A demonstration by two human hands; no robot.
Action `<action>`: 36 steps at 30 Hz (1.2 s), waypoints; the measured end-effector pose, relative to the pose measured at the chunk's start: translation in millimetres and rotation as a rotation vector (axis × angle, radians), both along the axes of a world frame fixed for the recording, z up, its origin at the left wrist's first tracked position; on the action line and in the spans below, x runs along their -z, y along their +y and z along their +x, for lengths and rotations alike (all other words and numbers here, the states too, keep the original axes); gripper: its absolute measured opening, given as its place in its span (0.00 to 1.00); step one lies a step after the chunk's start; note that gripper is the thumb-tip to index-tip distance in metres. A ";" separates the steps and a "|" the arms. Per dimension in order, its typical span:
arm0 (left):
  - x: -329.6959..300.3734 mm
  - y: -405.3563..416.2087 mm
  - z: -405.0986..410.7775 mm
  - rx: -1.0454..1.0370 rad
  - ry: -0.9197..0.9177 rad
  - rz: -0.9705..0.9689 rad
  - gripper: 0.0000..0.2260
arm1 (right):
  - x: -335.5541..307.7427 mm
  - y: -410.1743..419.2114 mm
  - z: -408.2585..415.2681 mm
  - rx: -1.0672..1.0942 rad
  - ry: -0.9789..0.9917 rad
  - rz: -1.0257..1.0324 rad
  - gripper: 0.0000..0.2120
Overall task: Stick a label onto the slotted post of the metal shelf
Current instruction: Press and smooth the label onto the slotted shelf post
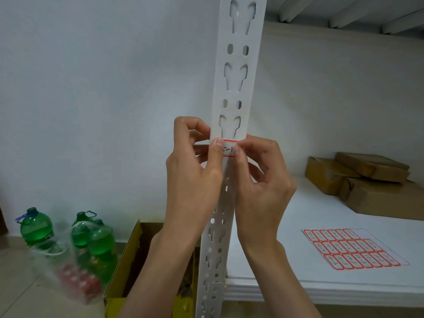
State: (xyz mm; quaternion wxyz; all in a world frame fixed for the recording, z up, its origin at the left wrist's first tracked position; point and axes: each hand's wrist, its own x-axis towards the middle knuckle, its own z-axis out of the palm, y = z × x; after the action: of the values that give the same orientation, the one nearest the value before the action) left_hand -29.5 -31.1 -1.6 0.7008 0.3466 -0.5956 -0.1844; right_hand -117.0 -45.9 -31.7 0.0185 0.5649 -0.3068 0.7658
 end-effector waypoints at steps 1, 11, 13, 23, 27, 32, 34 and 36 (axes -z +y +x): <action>0.2 0.1 -1.0 0.005 0.009 0.002 0.09 | -0.4 -0.7 -0.4 0.007 0.004 0.003 0.02; 2.2 -0.4 -2.4 -0.007 0.002 -0.001 0.07 | -6.2 2.2 -0.1 0.024 0.072 0.027 0.06; 3.0 -1.4 -2.3 -0.018 -0.007 0.000 0.07 | -5.1 2.5 0.9 0.020 0.062 0.020 0.05; 4.4 -2.1 -3.1 -0.025 0.010 -0.008 0.07 | -0.3 -1.3 2.9 0.038 0.014 -0.026 0.03; 4.8 -0.8 -4.7 -0.018 0.019 -0.014 0.06 | 0.0 -1.6 3.6 0.044 0.017 -0.011 0.02; 5.2 -1.1 -5.0 -0.032 0.017 -0.015 0.06 | 1.2 -1.9 5.2 0.079 0.066 -0.003 0.04; 5.3 -1.3 -4.7 -0.029 0.016 -0.015 0.07 | 0.6 -0.1 6.6 0.068 0.059 -0.016 0.08; 5.3 -1.4 -4.6 -0.031 0.012 -0.014 0.07 | 0.7 0.7 6.8 0.063 0.049 -0.027 0.08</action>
State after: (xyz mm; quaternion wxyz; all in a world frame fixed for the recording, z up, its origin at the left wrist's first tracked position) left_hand -34.1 -32.5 -7.0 0.7095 0.3498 -0.5871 -0.1717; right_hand -110.2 -45.2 -32.3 0.0579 0.5733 -0.3133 0.7548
